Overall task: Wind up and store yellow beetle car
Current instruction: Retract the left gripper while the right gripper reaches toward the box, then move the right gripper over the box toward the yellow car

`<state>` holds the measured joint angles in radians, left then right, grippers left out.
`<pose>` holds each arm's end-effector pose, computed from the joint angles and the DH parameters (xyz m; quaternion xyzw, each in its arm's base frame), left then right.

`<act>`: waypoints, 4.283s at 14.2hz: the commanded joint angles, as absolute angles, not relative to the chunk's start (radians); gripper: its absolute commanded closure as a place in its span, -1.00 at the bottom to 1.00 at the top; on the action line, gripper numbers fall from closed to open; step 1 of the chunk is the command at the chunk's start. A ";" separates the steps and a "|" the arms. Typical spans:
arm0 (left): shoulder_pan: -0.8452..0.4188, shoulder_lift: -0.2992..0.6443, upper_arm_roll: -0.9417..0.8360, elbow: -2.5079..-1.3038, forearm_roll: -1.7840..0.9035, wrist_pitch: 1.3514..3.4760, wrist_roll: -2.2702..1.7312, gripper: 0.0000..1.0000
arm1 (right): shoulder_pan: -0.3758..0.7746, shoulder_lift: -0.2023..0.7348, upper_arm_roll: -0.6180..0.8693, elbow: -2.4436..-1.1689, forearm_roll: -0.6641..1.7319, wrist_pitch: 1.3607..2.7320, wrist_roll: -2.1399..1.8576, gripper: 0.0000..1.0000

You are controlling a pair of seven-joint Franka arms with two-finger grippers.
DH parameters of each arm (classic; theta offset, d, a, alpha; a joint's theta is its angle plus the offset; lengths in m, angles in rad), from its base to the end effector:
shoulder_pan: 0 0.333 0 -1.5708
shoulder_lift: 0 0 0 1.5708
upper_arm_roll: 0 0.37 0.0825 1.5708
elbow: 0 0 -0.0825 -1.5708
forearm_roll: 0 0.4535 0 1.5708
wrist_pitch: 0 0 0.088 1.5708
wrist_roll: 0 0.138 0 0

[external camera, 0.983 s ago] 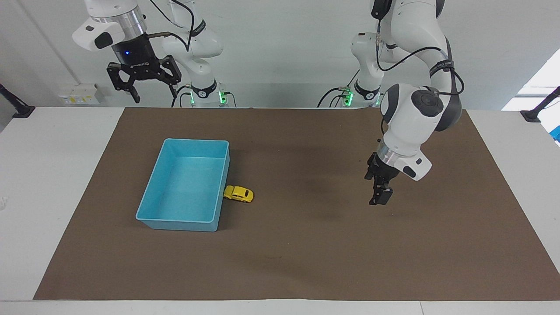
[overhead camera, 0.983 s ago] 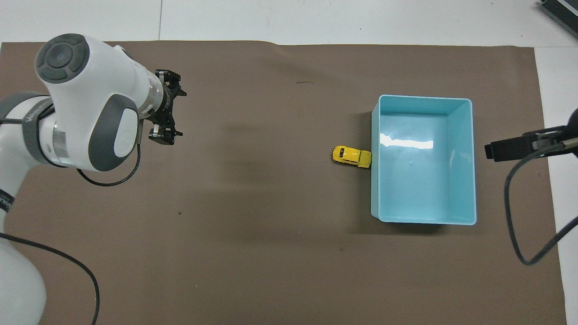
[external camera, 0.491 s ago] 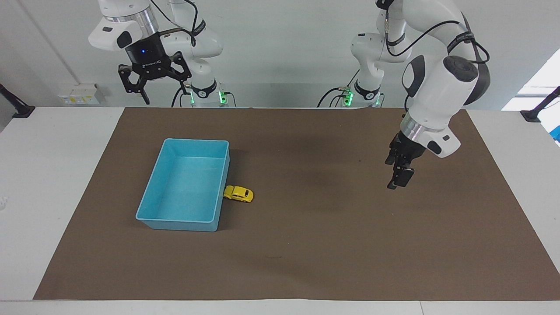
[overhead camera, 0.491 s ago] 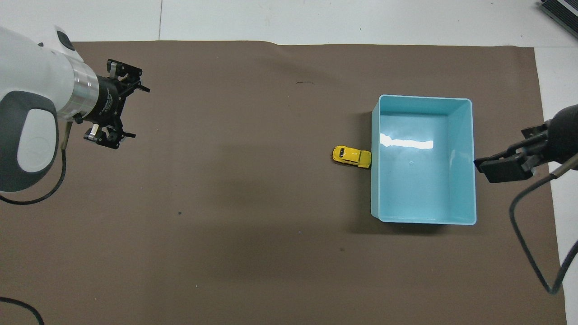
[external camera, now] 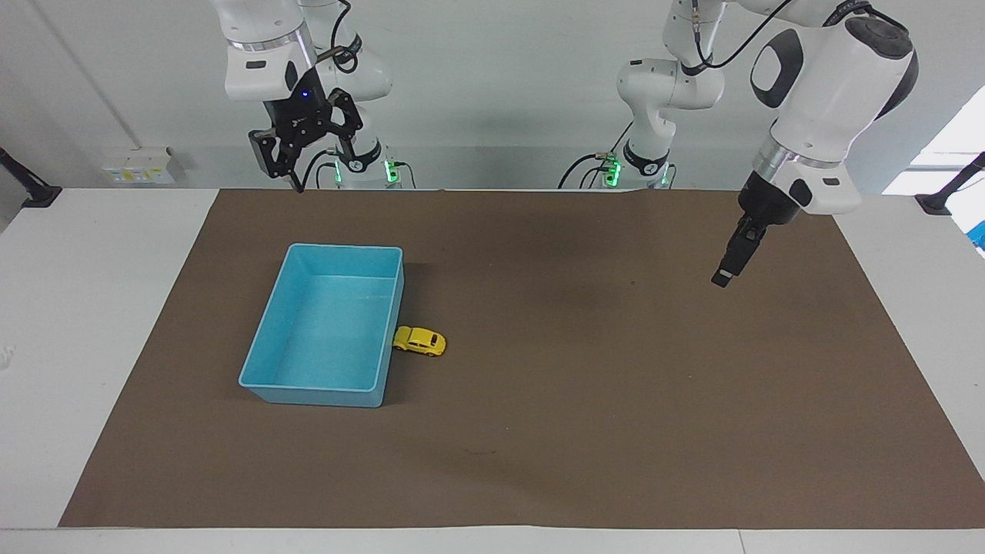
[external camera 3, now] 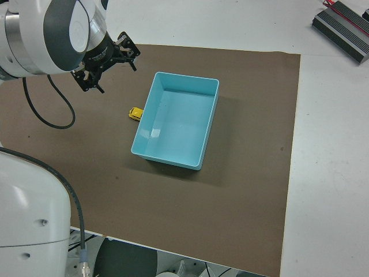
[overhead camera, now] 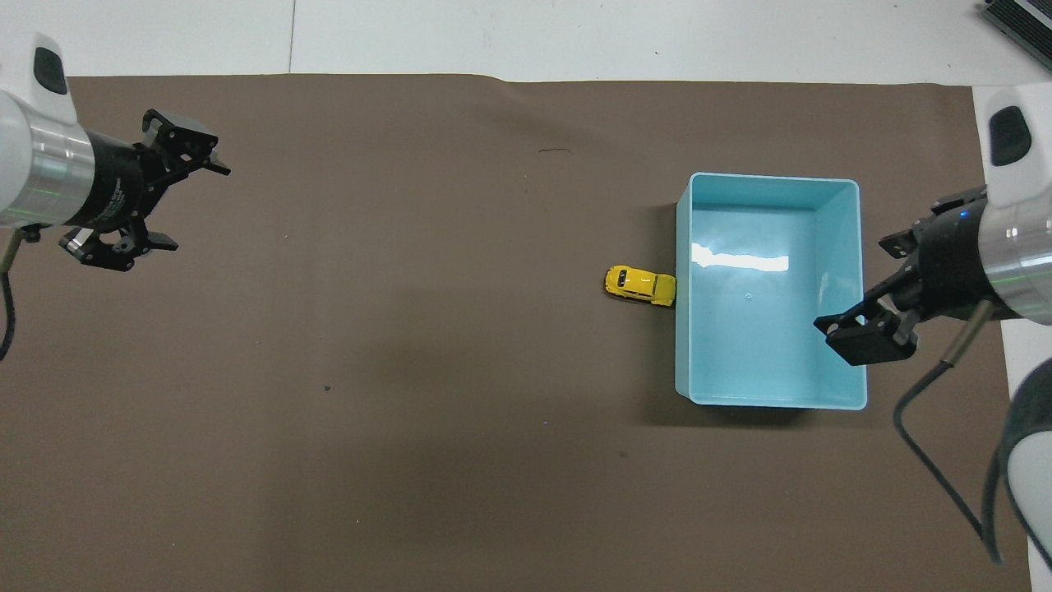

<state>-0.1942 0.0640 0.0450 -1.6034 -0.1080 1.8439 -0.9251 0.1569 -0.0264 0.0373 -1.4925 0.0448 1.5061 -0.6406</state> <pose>0.6669 -0.1130 0.6156 0.9171 0.3853 0.0492 0.0894 0.5958 0.1241 0.7002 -0.9130 -0.4069 -0.0243 0.0169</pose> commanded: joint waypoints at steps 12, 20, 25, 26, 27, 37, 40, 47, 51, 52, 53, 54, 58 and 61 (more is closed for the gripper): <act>-0.042 -0.072 0.048 -1.631 -0.104 1.632 -0.318 -1.00 | 0.198 0.107 0.054 -1.491 -0.009 1.566 -1.089 -1.00; 0.024 -0.106 0.055 -1.629 -0.100 1.578 -0.051 -1.00 | 0.275 0.193 0.055 -1.471 -0.061 1.618 -1.179 -1.00; 0.012 -0.104 0.041 -1.618 -0.008 1.531 0.044 -1.00 | 0.282 0.212 0.067 -1.474 -0.052 1.678 -1.177 -1.00; 0.011 -0.104 0.040 -1.615 -0.006 1.522 0.046 -1.00 | 0.282 0.212 0.067 -1.474 -0.046 1.696 -1.180 -1.00; 0.008 -0.104 0.038 -1.615 -0.006 1.519 0.048 -1.00 | 0.282 0.218 0.067 -1.474 -0.048 1.700 -1.180 -1.00; 0.005 -0.101 0.025 -1.605 -0.008 1.460 0.113 -1.00 | 0.284 0.255 0.067 -1.523 -0.043 1.784 -1.206 -1.00; 0.005 -0.069 0.025 -1.574 -0.006 1.454 0.112 -1.00 | 0.282 0.259 0.067 -1.552 -0.041 1.815 -1.207 -1.00; -0.023 -0.115 0.021 -1.683 -0.021 1.534 0.089 -1.00 | 0.285 0.267 0.069 -1.640 -0.040 1.931 -1.204 -1.00; -0.020 -0.106 0.023 -1.671 -0.023 1.551 0.069 -1.00 | 0.288 0.273 0.072 -1.689 -0.037 1.991 -1.193 -1.00; -0.012 -0.104 0.021 -1.672 -0.023 1.554 0.071 -1.00 | 0.302 0.273 0.071 -1.718 -0.037 2.026 -1.192 -1.00; -0.012 -0.110 0.021 -1.677 -0.023 1.554 0.072 -1.00 | 0.304 0.273 0.071 -1.741 -0.037 2.057 -1.192 -1.00; -0.011 -0.109 0.021 -1.677 -0.023 1.554 0.071 -1.00 | 0.304 0.275 0.071 -1.756 -0.037 2.077 -1.193 -1.00; -0.009 -0.101 0.021 -1.681 -0.023 1.563 0.068 -1.00 | 0.301 0.299 0.071 -1.766 -0.037 2.117 -1.193 -1.00; -0.009 -0.101 0.018 -1.681 -0.023 1.563 0.066 -1.00 | 0.293 0.336 0.071 -1.770 -0.037 2.158 -1.193 -1.00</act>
<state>-0.0086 -0.0783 0.0191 -1.6489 -0.0274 1.5384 0.0776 0.3072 0.3161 0.0642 -1.7595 -0.0408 2.1244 -1.1803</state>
